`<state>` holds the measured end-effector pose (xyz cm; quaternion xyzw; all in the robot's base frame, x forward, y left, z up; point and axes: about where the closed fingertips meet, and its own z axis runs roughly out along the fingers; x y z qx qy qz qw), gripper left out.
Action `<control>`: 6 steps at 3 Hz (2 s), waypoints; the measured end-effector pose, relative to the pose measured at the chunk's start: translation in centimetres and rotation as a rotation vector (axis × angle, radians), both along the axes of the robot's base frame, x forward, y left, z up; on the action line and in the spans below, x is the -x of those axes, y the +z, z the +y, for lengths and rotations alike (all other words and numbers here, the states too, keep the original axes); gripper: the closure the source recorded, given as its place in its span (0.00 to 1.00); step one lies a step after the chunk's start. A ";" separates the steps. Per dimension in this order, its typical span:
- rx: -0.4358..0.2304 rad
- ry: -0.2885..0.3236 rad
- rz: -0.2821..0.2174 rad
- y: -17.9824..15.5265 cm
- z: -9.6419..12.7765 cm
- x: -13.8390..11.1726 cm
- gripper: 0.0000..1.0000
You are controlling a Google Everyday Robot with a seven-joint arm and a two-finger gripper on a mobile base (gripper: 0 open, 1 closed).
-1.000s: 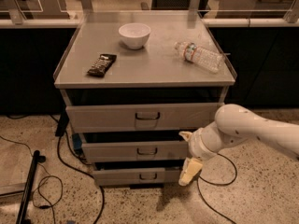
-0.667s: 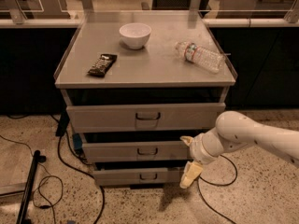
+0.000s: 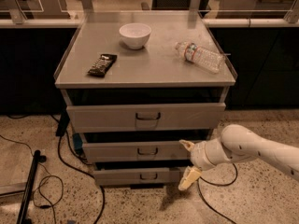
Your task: Open middle drawer
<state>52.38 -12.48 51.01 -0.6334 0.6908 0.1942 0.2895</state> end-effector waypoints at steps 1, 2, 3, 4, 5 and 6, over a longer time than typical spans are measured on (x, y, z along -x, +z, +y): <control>-0.050 -0.016 -0.055 -1.4 0.2 -1.0 0.00; -0.050 -0.016 -0.055 -1.4 0.2 -1.0 0.00; -0.053 -0.033 -0.059 -2.1 -0.1 -2.3 0.00; -0.064 -0.076 -0.084 -3.9 -1.2 -5.7 0.00; -0.067 -0.108 -0.096 -5.4 -2.0 -7.7 0.00; -0.065 -0.123 -0.089 -7.2 -2.4 -9.1 0.00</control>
Offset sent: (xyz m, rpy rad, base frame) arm 0.0093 0.0023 -0.0127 0.0461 -0.0512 -0.0145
